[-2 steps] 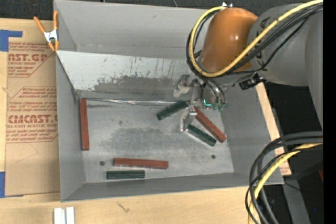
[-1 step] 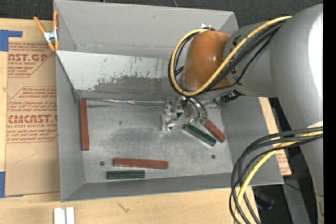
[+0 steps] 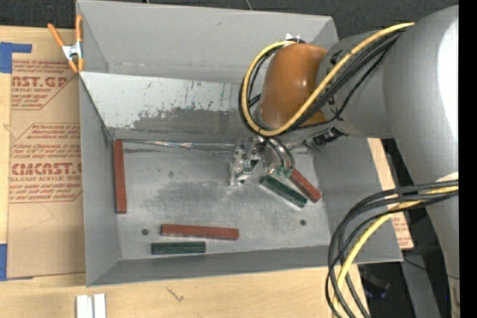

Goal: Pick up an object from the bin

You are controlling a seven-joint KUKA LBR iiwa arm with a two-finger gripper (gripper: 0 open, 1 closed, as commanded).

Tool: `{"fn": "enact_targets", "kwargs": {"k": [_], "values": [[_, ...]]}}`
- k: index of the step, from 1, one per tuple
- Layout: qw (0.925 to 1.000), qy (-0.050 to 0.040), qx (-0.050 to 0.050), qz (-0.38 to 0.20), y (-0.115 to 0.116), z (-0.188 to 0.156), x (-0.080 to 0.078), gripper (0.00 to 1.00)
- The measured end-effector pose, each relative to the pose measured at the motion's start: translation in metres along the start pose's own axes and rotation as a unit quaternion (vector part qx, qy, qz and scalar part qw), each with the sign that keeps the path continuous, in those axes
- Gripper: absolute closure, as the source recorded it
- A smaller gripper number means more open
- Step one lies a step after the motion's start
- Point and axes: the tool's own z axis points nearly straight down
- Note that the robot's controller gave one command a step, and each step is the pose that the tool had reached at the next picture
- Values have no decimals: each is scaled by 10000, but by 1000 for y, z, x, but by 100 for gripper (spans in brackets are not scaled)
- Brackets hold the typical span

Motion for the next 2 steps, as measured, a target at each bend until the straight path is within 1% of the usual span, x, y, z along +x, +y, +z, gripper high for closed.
{"fn": "enact_targets", "kwargs": {"k": [1, 2], "values": [[9996, 95, 3, -278, -5, -53, 12, 100], [9991, 79, 1, -420, -36, -122, 7, 100]]}}
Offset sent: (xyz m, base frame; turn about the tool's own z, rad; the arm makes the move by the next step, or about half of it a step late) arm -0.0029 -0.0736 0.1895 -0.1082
